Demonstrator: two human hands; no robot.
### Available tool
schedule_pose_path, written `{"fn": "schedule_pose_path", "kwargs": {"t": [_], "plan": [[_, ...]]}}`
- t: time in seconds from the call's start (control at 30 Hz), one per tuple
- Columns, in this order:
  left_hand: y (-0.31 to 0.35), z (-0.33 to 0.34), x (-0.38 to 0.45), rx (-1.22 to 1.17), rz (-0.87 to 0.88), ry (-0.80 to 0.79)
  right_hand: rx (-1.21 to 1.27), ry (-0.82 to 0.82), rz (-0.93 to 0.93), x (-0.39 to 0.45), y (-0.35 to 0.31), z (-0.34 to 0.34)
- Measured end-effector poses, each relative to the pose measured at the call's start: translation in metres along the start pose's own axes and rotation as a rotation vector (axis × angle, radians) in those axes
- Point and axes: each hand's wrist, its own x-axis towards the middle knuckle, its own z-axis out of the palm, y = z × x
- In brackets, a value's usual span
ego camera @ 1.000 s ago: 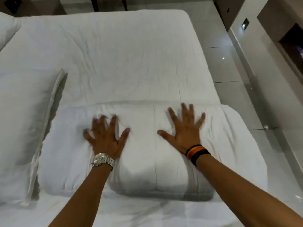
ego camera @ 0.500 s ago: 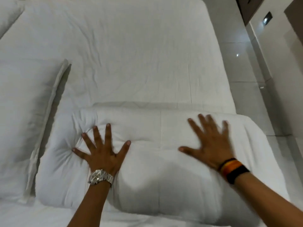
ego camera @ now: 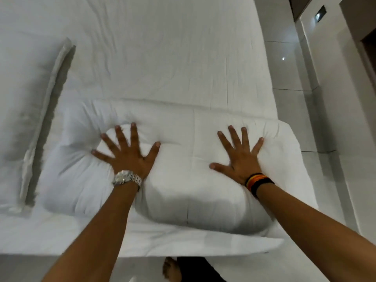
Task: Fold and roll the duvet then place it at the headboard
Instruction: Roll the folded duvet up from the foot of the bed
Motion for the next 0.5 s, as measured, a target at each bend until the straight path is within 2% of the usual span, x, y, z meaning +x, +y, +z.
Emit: {"fn": "schedule_pose_path", "kwargs": {"t": [0.07, 0.17, 0.23, 0.3, 0.37, 0.5], "plan": [[-0.002, -0.003, -0.001, 0.022, -0.007, -0.073, -0.04, -0.091, 0.077, -0.004, -0.004, 0.0], [-0.004, -0.028, -0.006, -0.027, -0.038, -0.139, 0.056, -0.068, 0.118, 0.004, -0.008, -0.024], [-0.004, -0.034, -0.036, -0.109, -0.075, -0.085, 0.191, 0.032, 0.15, 0.014, -0.013, -0.044], [0.006, -0.029, -0.083, -0.237, -0.174, -0.006, 0.278, 0.053, 0.173, 0.045, -0.024, -0.069], [0.023, -0.018, -0.13, -0.396, -0.3, 0.007, 0.331, -0.044, 0.151, 0.081, -0.041, -0.089], [0.06, 0.009, -0.176, -0.76, -0.604, 0.058, 0.464, -0.419, 0.122, 0.153, -0.072, -0.102]]}}
